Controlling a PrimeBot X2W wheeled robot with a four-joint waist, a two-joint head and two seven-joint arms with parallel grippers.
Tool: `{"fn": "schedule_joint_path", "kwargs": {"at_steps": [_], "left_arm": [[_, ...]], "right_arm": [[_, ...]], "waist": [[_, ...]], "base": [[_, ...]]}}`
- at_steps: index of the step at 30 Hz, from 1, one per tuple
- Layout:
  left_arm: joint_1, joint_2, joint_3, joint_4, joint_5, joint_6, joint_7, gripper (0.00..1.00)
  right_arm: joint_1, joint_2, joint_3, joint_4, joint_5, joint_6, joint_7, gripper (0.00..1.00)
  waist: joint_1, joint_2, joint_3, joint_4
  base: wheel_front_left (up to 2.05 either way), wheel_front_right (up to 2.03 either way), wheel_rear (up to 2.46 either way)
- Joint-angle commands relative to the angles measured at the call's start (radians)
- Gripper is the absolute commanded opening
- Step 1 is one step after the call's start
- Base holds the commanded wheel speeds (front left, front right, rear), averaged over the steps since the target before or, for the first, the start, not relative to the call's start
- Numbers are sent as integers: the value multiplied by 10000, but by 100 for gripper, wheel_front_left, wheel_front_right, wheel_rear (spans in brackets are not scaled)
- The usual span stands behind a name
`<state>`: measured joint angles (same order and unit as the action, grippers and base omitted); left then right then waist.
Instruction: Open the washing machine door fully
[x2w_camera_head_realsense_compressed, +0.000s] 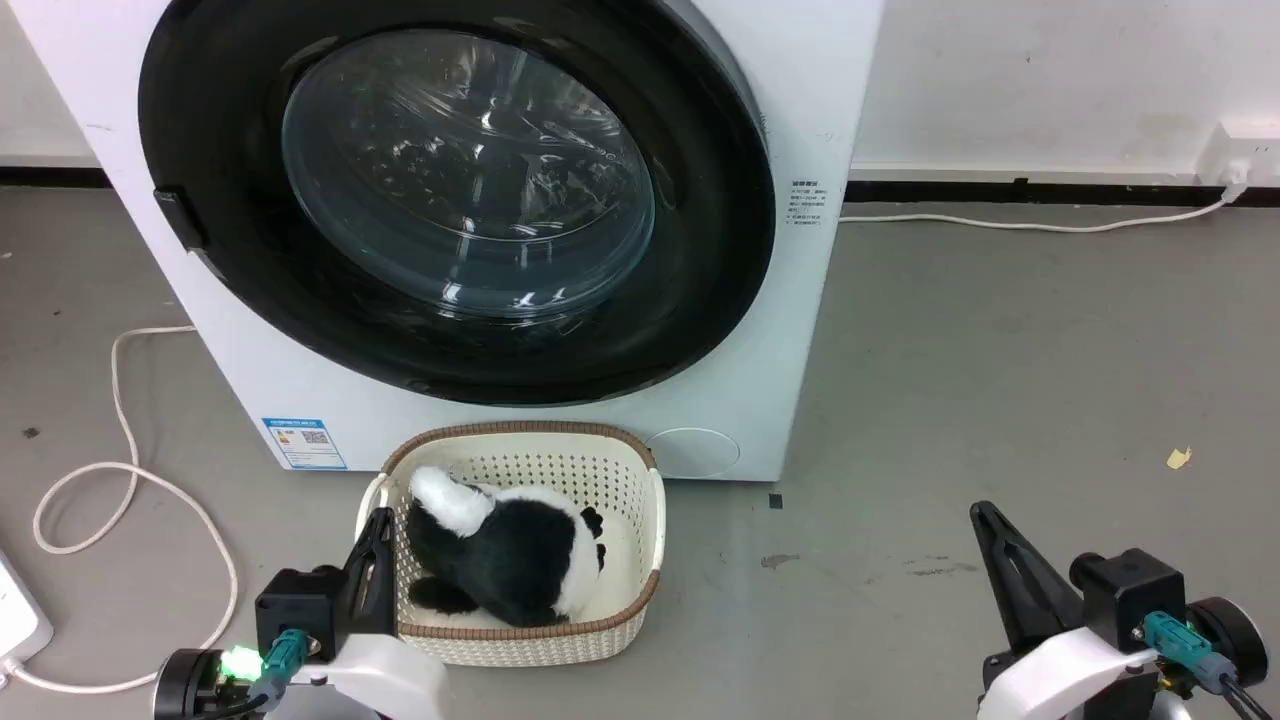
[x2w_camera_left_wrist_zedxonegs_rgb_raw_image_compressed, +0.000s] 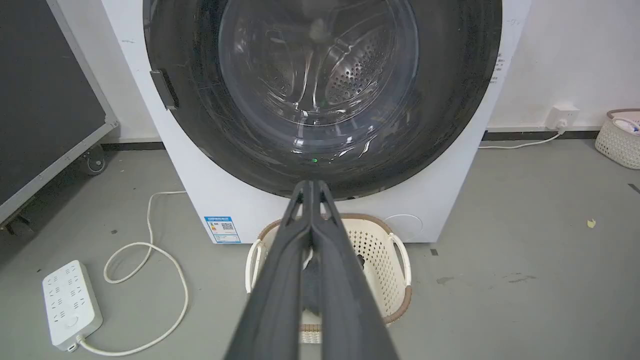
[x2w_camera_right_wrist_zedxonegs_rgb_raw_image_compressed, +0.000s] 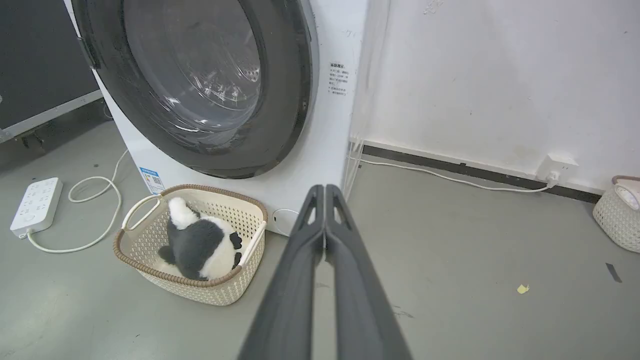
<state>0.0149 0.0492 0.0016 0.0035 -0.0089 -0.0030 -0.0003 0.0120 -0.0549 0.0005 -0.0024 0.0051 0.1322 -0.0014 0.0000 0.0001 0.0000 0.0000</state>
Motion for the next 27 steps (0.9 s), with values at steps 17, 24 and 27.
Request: {"fn": "schedule_joint_path", "kwargs": {"at_steps": [17, 24, 27], "left_arm": [[-149, 10, -16, -35, 89, 30, 3, 0], [-149, 10, -16, -35, 89, 30, 3, 0], [-149, 10, -16, -35, 89, 30, 3, 0]], "right_arm": [[-120, 47, -5, 24, -51, -15, 14, 0], [-120, 47, -5, 24, -51, -15, 14, 0], [-120, 47, -5, 24, -51, -15, 14, 0]], "waist": [[0, -1, 0, 0], [0, -1, 0, 0], [0, -1, 0, 0]], "base": [[0, 0, 0], [0, 0, 0], [0, 0, 0]]}}
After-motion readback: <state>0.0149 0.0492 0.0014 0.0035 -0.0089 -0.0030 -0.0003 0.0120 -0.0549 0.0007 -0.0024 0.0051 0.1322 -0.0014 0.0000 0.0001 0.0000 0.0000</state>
